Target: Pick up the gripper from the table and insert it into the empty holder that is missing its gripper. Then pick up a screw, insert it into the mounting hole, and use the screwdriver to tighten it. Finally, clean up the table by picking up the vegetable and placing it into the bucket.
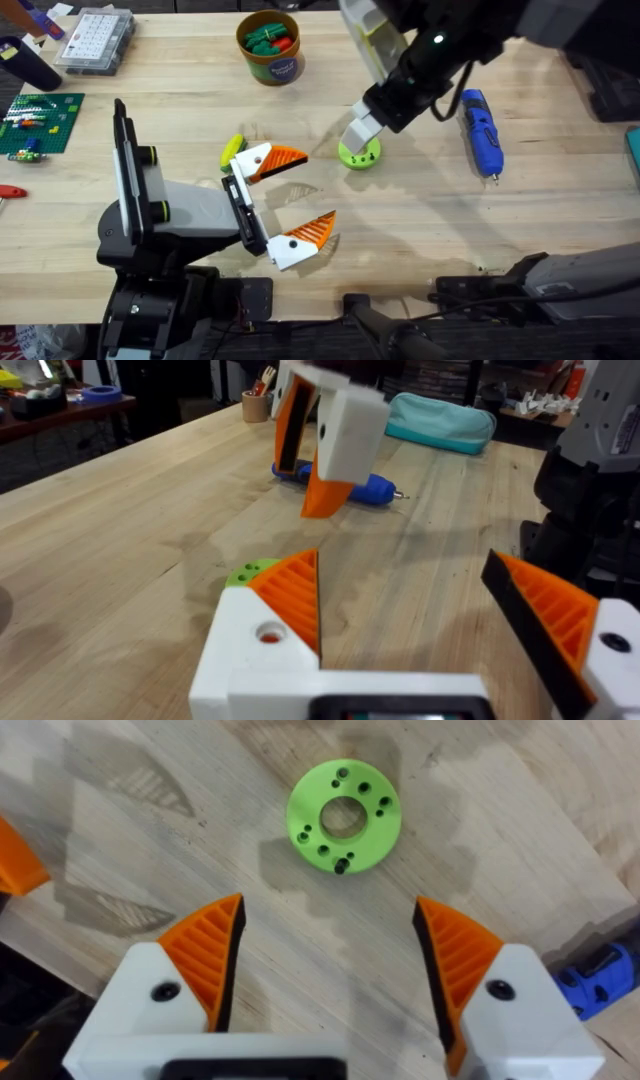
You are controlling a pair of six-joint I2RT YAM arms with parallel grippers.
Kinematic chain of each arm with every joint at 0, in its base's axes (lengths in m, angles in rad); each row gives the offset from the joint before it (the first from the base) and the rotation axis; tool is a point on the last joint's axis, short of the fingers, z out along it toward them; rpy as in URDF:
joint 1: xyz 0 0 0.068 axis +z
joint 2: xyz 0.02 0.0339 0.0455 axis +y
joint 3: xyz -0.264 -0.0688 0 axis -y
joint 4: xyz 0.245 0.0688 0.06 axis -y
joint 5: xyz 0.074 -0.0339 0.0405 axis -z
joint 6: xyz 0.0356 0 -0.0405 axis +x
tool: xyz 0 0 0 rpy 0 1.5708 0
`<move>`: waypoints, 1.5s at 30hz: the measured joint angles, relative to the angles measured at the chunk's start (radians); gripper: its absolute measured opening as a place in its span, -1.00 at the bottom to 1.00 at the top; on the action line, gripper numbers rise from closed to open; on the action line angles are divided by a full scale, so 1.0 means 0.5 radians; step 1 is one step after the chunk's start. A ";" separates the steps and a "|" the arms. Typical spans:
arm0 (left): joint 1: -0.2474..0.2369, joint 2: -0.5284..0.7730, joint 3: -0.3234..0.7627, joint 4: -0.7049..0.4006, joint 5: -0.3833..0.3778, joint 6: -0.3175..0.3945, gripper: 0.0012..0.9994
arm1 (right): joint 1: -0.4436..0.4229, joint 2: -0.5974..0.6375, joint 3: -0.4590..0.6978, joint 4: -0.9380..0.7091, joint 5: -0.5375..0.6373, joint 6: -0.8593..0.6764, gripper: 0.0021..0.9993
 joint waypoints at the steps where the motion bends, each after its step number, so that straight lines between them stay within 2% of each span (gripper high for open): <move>1: 0.000 0.008 0.006 -0.001 0.000 -0.001 0.98 | 0.006 0.015 0.000 0.001 0.000 -0.001 0.90; 10: 0.000 0.011 0.007 -0.008 0.000 -0.003 0.98 | 0.041 0.045 -0.001 -0.146 -0.002 0.069 0.90; 20: 0.000 0.011 0.007 -0.009 0.000 -0.003 0.98 | 0.047 0.019 -0.007 -0.134 -0.001 0.269 0.90; 23: 0.000 0.011 0.007 -0.009 0.000 -0.003 0.98 | 0.048 -0.065 -0.086 -0.075 0.000 0.311 0.90; 25: 0.000 0.011 0.007 -0.009 0.000 -0.003 0.98 | 0.048 -0.338 -0.354 0.013 0.000 0.365 0.90; 27: 0.000 0.011 0.007 -0.009 0.000 -0.003 0.98 | 0.049 -0.400 -0.432 0.063 0.001 0.375 0.90; 36: 0.000 0.011 0.007 -0.009 0.000 -0.003 0.98 | 0.049 -0.422 -0.674 0.234 0.104 0.398 0.90; 45: 0.000 0.011 0.007 -0.009 0.000 -0.003 0.98 | 0.048 -0.422 -0.697 0.352 0.121 0.398 0.90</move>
